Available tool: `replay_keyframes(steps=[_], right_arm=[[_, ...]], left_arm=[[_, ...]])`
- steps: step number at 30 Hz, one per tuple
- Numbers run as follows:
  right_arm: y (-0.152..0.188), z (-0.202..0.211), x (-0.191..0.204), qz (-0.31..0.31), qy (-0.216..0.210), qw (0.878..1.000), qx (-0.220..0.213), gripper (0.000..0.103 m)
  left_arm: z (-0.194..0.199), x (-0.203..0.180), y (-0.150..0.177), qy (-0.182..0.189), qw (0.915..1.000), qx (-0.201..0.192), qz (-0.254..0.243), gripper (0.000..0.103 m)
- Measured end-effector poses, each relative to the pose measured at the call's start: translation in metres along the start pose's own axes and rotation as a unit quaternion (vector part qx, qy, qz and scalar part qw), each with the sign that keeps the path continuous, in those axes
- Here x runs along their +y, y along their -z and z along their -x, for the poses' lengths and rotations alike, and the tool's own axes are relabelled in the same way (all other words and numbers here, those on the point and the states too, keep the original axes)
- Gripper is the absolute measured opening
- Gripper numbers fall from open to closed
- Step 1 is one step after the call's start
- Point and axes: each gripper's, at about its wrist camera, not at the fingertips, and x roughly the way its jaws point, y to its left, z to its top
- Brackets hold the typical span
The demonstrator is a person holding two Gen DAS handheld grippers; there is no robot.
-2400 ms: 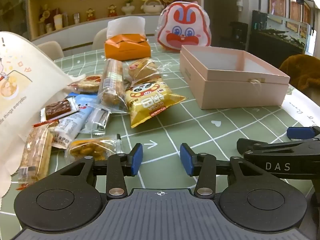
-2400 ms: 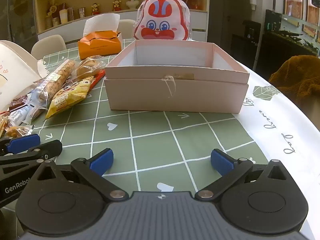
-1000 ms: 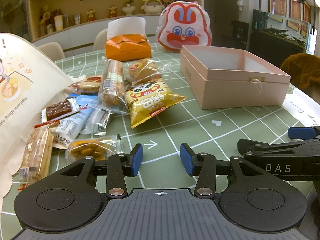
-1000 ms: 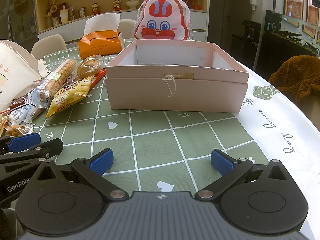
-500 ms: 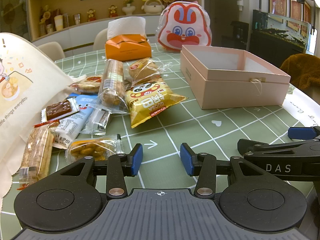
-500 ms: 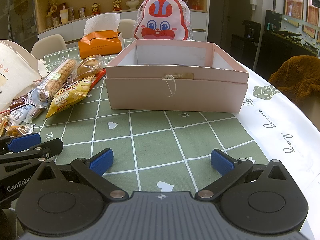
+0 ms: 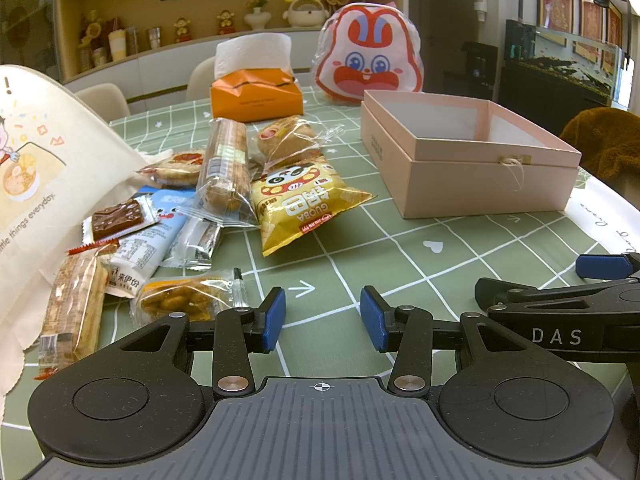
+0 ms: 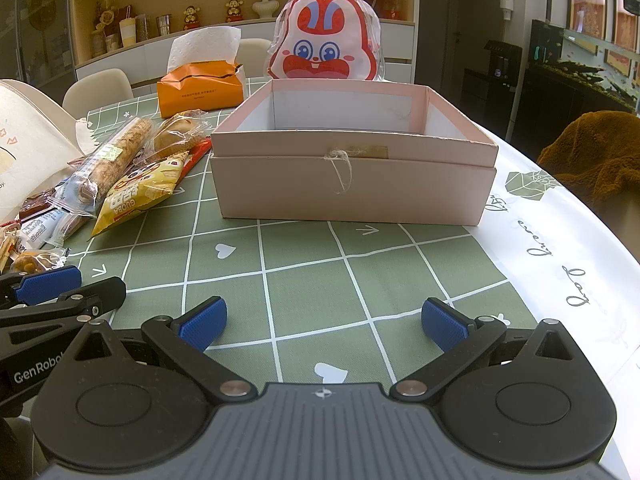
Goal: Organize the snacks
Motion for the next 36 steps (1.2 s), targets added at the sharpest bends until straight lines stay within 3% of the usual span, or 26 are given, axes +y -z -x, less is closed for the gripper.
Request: replay_keyframes(steps=[24, 27, 31, 33, 36], right_arm=[[0.000, 0.000, 0.000, -0.001, -0.001, 1.000, 0.000, 0.103], [-0.004, -0.001, -0.001, 0.011, -0.012, 1.000, 0.018, 0.103], [-0.013, -0.003, -0.002, 0.003, -0.004, 0.998, 0.058, 0.103], [-0.015, -0.004, 0.002, -0.012, 0.014, 0.998, 0.068, 0.103], [-0.020, -0.007, 0.008, -0.028, 0.032, 0.996, 0.083, 0.103]], left_arm=[[0.000, 0.000, 0.000, 0.000, 1.0000, 0.000, 0.001, 0.049], [0.000, 0.000, 0.000, -0.002, 1.0000, -0.001, -0.003, 0.048], [-0.003, 0.004, -0.005, 0.021, 0.9997, 0.010, -0.007, 0.047], [-0.007, 0.008, -0.016, 0.056, 0.9978, 0.032, -0.016, 0.044], [-0.006, 0.031, -0.036, 0.108, 0.9923, 0.058, 0.016, 0.044]])
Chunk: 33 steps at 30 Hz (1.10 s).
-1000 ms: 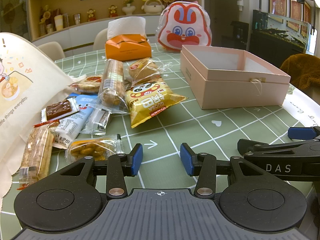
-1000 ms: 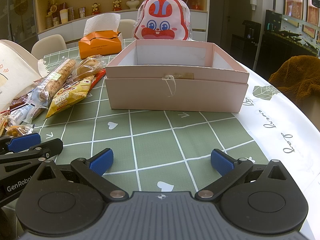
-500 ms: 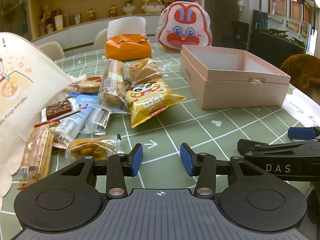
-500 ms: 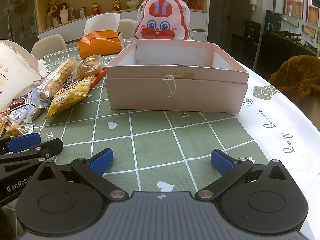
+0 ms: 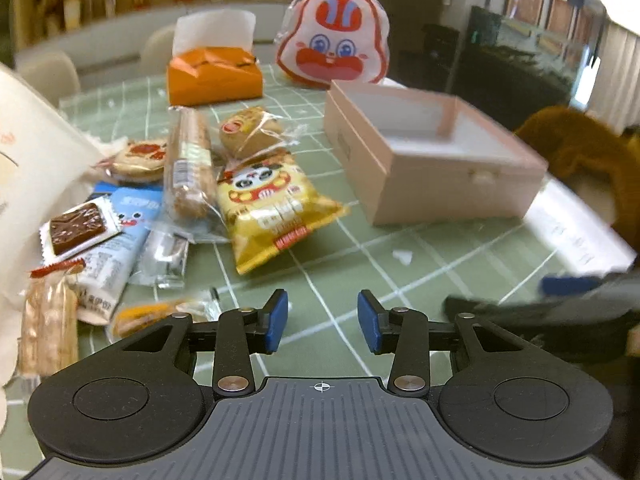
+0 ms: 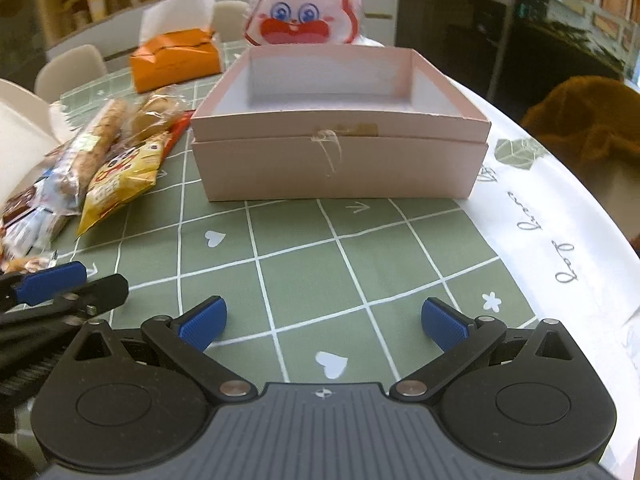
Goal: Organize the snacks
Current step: 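Grasp the tan wafer bar with the left tool and lift it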
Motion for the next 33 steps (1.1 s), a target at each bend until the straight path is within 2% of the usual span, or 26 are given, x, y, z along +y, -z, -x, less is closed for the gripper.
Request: replay_keyframes(steps=[4, 6, 9, 15, 19, 21, 26, 29, 33], right_arm=[[-0.017, -0.004, 0.010, -0.031, 0.018, 0.998, 0.049, 0.101], [-0.023, 0.005, 0.022, -0.061, 0.032, 0.997, 0.040, 0.100], [-0.030, 0.019, 0.052, -0.070, 0.033, 0.997, 0.021, 0.100], [-0.036, 0.027, 0.126, -0.046, 0.003, 0.999, 0.028, 0.100], [-0.036, 0.027, 0.152, -0.065, -0.017, 0.997, 0.046, 0.100], [-0.036, 0.025, 0.161, -0.059, -0.015, 0.997, 0.055, 0.100], [-0.037, 0.019, 0.166, -0.041, -0.018, 0.995, 0.088, 0.100], [-0.032, 0.017, 0.161, -0.059, -0.031, 0.992, 0.104, 0.100], [-0.026, 0.004, 0.165, -0.050, -0.018, 0.991, 0.124, 0.099]], left_arm=[[0.019, 0.038, -0.025, 0.033, 0.9989, 0.031, 0.004, 0.044], [0.030, 0.066, -0.029, 0.048, 0.9976, 0.047, 0.017, 0.044], [0.043, 0.112, -0.027, 0.028, 0.9962, 0.072, 0.041, 0.044], [0.055, 0.181, -0.018, 0.026, 0.9909, 0.112, 0.071, 0.044], [0.048, 0.182, -0.017, 0.042, 0.9865, 0.144, 0.066, 0.044], [0.046, 0.175, -0.018, 0.046, 0.9852, 0.155, 0.058, 0.044], [0.038, 0.171, -0.015, 0.028, 0.9874, 0.136, 0.076, 0.045], [0.033, 0.169, -0.013, 0.023, 0.9881, 0.133, 0.074, 0.046], [0.026, 0.177, -0.009, 0.037, 0.9858, 0.131, 0.098, 0.045]])
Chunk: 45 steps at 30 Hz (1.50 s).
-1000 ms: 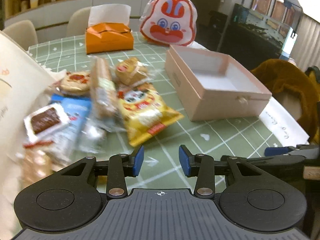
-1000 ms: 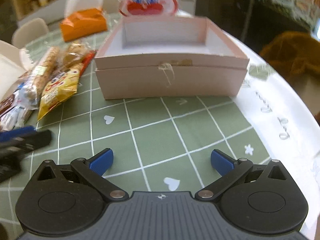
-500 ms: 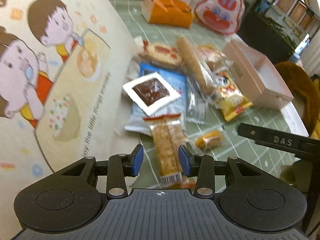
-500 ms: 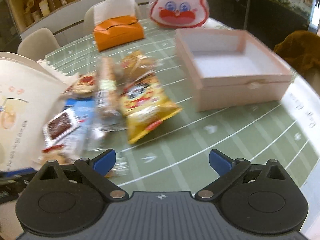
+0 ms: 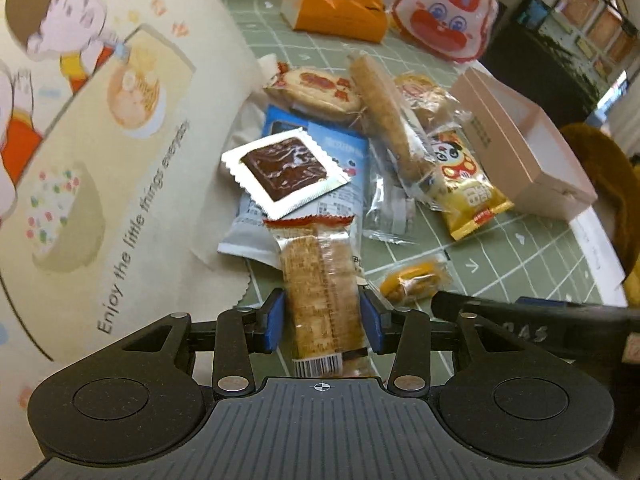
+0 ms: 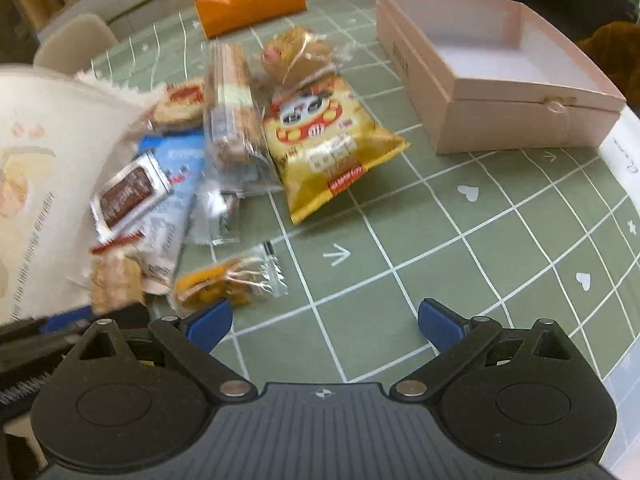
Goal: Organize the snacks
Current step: 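Grasp the tan wafer bar with the left tool and lift it, then grasp the small orange wrapped candy with the right tool while the left tool holds the wafer bar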
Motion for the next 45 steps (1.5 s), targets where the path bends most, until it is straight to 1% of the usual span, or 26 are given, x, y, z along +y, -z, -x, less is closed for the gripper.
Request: replay_keyframes(steps=[2, 4, 8, 10, 12, 13, 14, 16, 17, 20, 23, 28, 32, 34, 35, 38, 41, 43, 45], right_arm=[[0.000, -0.002, 0.004, 0.016, 0.021, 1.000, -0.006, 0.096], [-0.004, -0.005, 0.005, 0.031, 0.036, 0.999, -0.009, 0.094], [-0.018, -0.009, 0.002, 0.054, 0.084, 0.994, -0.035, 0.094], [-0.024, -0.011, -0.002, 0.059, 0.098, 0.993, -0.037, 0.094], [-0.030, -0.012, -0.008, 0.054, 0.104, 0.992, -0.035, 0.094], [-0.031, -0.011, -0.011, 0.047, 0.113, 0.992, -0.032, 0.094], [-0.032, -0.010, -0.015, 0.038, 0.113, 0.992, -0.030, 0.094], [-0.034, -0.007, -0.020, 0.015, 0.102, 0.994, -0.023, 0.094], [-0.033, -0.004, -0.021, 0.004, 0.090, 0.996, -0.020, 0.094], [-0.029, 0.002, -0.016, -0.012, 0.055, 0.998, -0.014, 0.094], [-0.026, 0.007, -0.004, -0.012, 0.042, 0.999, -0.019, 0.094], [-0.034, 0.012, 0.008, -0.017, 0.019, 0.999, -0.031, 0.094], [-0.042, 0.009, 0.003, -0.050, -0.006, 0.999, -0.019, 0.094], [-0.042, 0.003, 0.005, -0.046, 0.002, 0.999, -0.010, 0.094], [-0.041, -0.001, 0.008, -0.038, 0.009, 0.999, -0.002, 0.094], [-0.034, -0.007, 0.015, -0.007, 0.012, 1.000, 0.020, 0.094], [-0.028, -0.001, 0.012, 0.019, 0.043, 0.999, 0.007, 0.094], [-0.028, 0.004, 0.004, 0.016, 0.070, 0.997, -0.003, 0.094], [-0.028, 0.010, -0.001, 0.020, 0.073, 0.997, -0.014, 0.094]], left_arm=[[0.000, 0.000, -0.001, 0.014, 0.9999, -0.001, -0.003, 0.043], [-0.002, 0.001, -0.003, 0.037, 0.9993, 0.002, 0.009, 0.043], [-0.013, -0.008, -0.008, 0.086, 0.9958, 0.024, 0.018, 0.042], [-0.015, -0.012, -0.010, 0.107, 0.9937, 0.031, 0.018, 0.042], [-0.014, -0.016, -0.010, 0.115, 0.9929, 0.029, 0.010, 0.042], [-0.012, -0.016, -0.011, 0.111, 0.9935, 0.025, 0.006, 0.042], [-0.010, -0.015, -0.012, 0.100, 0.9948, 0.019, 0.004, 0.042], [-0.007, -0.010, -0.017, 0.068, 0.9977, 0.008, 0.006, 0.042], [-0.006, -0.004, -0.019, 0.059, 0.9982, 0.005, 0.015, 0.042], [-0.005, 0.010, -0.022, 0.051, 0.9978, 0.008, 0.042, 0.042], [-0.002, 0.016, -0.020, 0.034, 0.9984, 0.008, 0.044, 0.042], [0.005, 0.027, -0.016, 0.033, 0.9979, 0.003, 0.055, 0.042], [0.010, 0.033, -0.015, 0.037, 0.9973, -0.002, 0.064, 0.042], [0.012, 0.033, -0.014, 0.038, 0.9971, -0.001, 0.066, 0.042], [0.012, 0.033, -0.014, 0.038, 0.9971, 0.000, 0.066, 0.042], [0.013, 0.031, -0.013, 0.040, 0.9972, 0.003, 0.063, 0.042], [0.013, 0.028, -0.013, 0.048, 0.9972, 0.006, 0.058, 0.042], [0.012, 0.026, -0.011, 0.051, 0.9971, 0.009, 0.056, 0.042], [0.009, 0.023, -0.010, 0.053, 0.9971, 0.013, 0.053, 0.042]])
